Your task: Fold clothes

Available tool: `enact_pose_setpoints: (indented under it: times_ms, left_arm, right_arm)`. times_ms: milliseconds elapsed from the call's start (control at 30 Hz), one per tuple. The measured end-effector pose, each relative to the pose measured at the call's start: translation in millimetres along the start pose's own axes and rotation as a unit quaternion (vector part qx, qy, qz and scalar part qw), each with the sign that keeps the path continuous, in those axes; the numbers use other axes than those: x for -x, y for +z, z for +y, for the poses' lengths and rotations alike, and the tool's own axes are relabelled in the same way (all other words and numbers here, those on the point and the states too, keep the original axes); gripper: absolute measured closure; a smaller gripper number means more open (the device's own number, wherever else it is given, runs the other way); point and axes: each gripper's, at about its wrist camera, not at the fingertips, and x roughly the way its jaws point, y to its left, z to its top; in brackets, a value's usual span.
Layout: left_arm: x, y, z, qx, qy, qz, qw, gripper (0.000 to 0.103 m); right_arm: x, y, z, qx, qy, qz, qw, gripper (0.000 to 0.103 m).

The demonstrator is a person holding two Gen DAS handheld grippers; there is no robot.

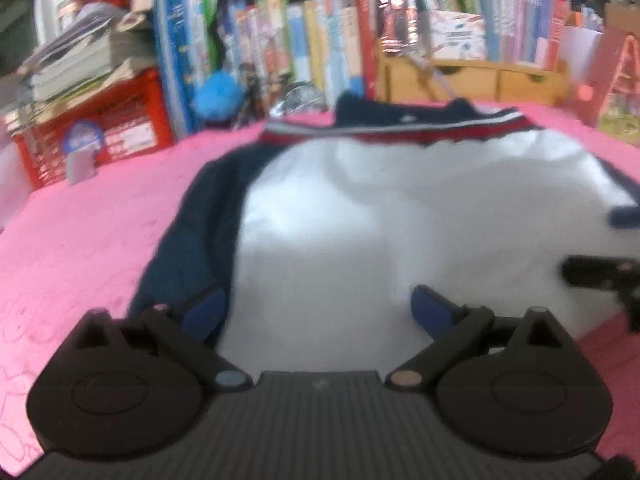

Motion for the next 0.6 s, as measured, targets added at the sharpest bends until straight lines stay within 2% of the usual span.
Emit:
enact_pose_setpoints:
  times_ms: [100,333,600]
  left_arm:
    - [1.9,-6.2,13.1,0.014,-0.001,-0.004,0.9999,0.001]
    - [5.0,-8.2,24.7,0.02,-0.013,-0.008,0.9997,0.001]
    - [6.9,-11.0,33.9,0.006,-0.03,-0.011,0.9995,0.001]
  right_arm:
    - [-1.9,-9.3,-19.4,-0.012,-0.033,0.012,0.999,0.0]
    - [13.5,-23.9,-62.1,-0.016,-0.091,0.004,0.996,0.001]
    - [24.9,-33.5,-107.6,-0.083,-0.102,0.014,0.991,0.001]
